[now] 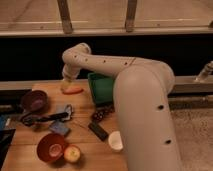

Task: Place pepper in table surface

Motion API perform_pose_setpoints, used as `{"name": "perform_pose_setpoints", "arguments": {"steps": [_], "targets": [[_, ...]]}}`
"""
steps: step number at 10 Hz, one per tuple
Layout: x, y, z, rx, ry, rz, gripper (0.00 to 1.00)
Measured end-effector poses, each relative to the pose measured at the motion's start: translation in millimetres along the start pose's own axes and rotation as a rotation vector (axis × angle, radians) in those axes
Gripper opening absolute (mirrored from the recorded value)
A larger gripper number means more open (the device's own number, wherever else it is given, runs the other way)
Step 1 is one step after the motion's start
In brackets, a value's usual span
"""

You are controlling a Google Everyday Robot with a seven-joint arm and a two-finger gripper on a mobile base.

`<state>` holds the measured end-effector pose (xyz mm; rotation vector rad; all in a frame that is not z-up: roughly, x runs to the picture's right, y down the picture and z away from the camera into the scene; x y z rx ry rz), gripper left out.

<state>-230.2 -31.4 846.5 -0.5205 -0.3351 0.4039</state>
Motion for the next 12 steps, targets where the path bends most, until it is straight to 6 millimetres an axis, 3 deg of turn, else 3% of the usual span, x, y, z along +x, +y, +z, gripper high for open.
{"name": "perform_pose_setpoints", "arguments": {"steps": [2,7,9,12], "targets": [[0,9,33,-0.055,0.01,0.003,0.7],[-1,6,37,-0.045,0.031,-0.007,0.7],[-11,-4,50,-0.036,0.072,-0.009,0.7],[10,-19,74,-0.042,0.124,0.01,0.7]]}}
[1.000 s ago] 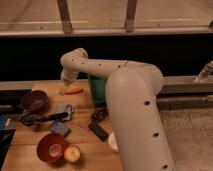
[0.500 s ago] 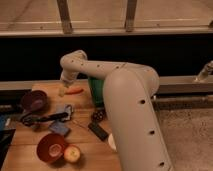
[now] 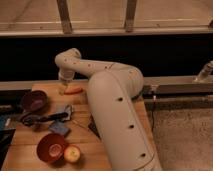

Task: Place pepper in table surface

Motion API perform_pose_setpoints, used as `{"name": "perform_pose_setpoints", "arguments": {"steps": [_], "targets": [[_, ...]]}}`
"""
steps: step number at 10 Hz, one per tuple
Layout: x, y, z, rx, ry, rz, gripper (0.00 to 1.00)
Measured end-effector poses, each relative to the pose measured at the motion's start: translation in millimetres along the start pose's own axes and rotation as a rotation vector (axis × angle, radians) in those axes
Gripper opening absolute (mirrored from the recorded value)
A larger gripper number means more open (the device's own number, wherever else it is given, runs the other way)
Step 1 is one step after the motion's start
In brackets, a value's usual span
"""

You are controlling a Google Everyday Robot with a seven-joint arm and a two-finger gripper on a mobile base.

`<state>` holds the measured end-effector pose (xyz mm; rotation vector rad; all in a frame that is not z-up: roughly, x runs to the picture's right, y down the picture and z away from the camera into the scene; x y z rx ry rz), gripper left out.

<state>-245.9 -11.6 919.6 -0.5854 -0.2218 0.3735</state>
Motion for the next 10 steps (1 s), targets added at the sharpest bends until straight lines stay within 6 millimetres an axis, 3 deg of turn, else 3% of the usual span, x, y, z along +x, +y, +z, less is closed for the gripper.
{"name": "perform_pose_setpoints", "arguments": {"steps": [3,5,7,10], "targets": [[40,2,31,-0.037,0.036,0.034,0.7],[53,8,44,-0.06,0.034,0.047,0.7],[54,10,47,-0.052,0.023,0.049,0.7],[51,4,31,-0.015,0.019,0.042,0.7]]}}
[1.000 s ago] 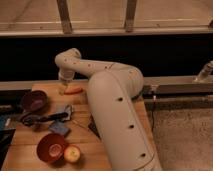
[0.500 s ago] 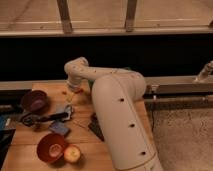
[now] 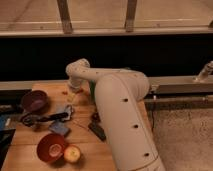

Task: Place pepper in table surface

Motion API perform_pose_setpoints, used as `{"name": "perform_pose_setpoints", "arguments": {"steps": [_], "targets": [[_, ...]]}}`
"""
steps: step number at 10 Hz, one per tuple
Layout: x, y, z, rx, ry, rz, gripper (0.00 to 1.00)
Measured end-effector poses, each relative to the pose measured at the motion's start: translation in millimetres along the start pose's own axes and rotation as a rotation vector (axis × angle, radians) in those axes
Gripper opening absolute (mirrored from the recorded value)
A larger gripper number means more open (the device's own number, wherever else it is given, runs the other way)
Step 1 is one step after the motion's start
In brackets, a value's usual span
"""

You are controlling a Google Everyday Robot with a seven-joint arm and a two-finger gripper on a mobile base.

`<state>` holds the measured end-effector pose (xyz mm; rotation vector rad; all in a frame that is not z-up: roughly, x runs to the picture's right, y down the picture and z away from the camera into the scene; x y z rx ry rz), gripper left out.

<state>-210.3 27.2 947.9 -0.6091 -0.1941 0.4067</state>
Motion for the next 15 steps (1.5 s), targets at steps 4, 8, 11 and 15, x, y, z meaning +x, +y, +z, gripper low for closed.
{"name": "perform_pose_setpoints", "arguments": {"steps": [4,8,11,15], "targets": [[-1,-5,2,-0.002,0.006,-0.013,0.7],[-7,-24,20,-0.037,0.031,-0.063,0.7],[-9,-28,34,-0.084,0.017,-0.071,0.59],[5,-16,28,-0.113,-0.004,-0.044,0.18]]}}
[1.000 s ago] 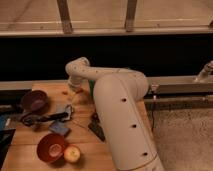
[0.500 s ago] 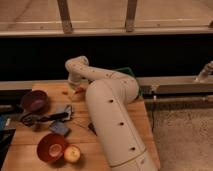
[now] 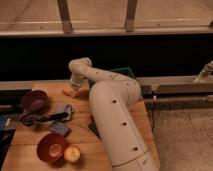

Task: Place pepper in table surface

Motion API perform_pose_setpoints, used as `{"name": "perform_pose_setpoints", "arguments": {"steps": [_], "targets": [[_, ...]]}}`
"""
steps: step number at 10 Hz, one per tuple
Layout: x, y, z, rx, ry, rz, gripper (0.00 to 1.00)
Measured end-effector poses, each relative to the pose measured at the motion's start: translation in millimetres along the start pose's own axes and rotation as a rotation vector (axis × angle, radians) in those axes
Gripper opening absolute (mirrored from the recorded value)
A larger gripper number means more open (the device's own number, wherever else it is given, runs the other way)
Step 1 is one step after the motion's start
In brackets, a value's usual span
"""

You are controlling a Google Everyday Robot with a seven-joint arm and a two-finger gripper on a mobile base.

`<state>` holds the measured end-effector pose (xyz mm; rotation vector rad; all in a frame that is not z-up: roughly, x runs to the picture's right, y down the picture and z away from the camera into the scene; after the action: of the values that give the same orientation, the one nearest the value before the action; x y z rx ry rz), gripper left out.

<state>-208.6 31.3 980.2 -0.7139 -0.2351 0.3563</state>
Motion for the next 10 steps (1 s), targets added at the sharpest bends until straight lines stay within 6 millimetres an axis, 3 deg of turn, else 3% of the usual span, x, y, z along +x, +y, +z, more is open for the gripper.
{"name": "perform_pose_setpoints", "arguments": {"steps": [2,6,10], "targets": [[10,8,-6,0.002,-0.006,0.017,0.01],[14,23,-31,0.028,-0.047,0.05,0.0],[8,26,-93,0.113,-0.128,0.076,0.0]]}}
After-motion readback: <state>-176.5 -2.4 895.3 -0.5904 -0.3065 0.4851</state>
